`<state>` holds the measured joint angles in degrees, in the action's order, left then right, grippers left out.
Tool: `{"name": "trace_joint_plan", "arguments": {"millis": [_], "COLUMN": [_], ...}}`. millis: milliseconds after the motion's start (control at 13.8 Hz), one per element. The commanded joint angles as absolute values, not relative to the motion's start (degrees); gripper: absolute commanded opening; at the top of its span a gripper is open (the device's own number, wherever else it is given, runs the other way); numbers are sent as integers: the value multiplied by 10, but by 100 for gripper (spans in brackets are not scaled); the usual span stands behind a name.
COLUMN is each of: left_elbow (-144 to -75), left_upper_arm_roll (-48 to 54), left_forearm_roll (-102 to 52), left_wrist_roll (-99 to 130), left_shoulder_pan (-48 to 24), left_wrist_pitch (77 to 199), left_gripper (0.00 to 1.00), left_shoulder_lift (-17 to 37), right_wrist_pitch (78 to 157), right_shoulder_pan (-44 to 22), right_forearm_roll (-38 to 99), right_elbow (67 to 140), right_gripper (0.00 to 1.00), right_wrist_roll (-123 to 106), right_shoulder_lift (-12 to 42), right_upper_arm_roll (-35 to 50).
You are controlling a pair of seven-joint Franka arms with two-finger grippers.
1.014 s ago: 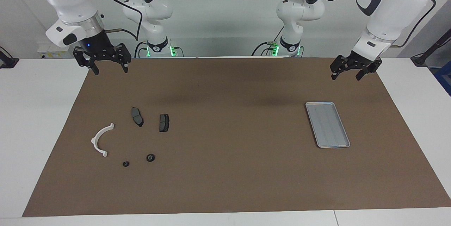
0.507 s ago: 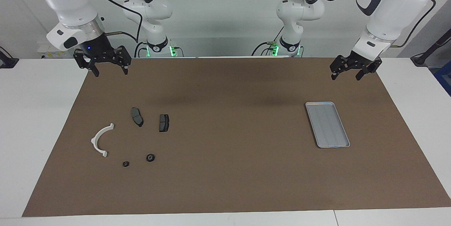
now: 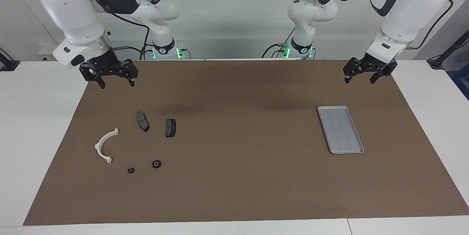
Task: Pick bearing gear from pile to tray
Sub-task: 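Reach the right gripper to the black bearing gear nearest the tray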
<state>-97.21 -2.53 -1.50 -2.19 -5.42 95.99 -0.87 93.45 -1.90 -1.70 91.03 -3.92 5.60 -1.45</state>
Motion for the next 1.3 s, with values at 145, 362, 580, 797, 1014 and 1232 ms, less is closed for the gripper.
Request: {"name": "trace_joint_plan", "arguments": {"millis": [145,362,580,797,1014,1232], "left_elbow": [-982,-982,-982,-982,-982,-982], "left_upper_arm_roll": [-23,-23,-23,-23,-23,-23], "left_forearm_roll": [-18,-18,-18,-18,-18,-18], "left_wrist_roll": [-29,-29,-29,-29,-29,-29], "left_shoulder_pan": [-50,-50,-50,-51,-51,-51], "left_wrist_pitch": [967,967,966,967,967,967], "left_gripper": [100,100,100,100,100,100], "left_shoulder_lift": [-20,-20,-20,-20,-20,-20], "right_wrist_pitch": [1007,1050,1102,1107,1131,1174], "right_shoulder_pan": [-23,-29,-33,-33,-33,-33], "right_forearm_roll": [-26,-23,-28,-30,-29,-32], "right_elbow": [887,859,851,787,755,753], "right_gripper": [100,100,100,100,100,97], "right_wrist_roll": [-21,12,19,49,58,83], "right_shoulder_lift": [162,226,270,330,373,398], "right_upper_arm_roll": [-15,-12,-3,1,3,14]}}
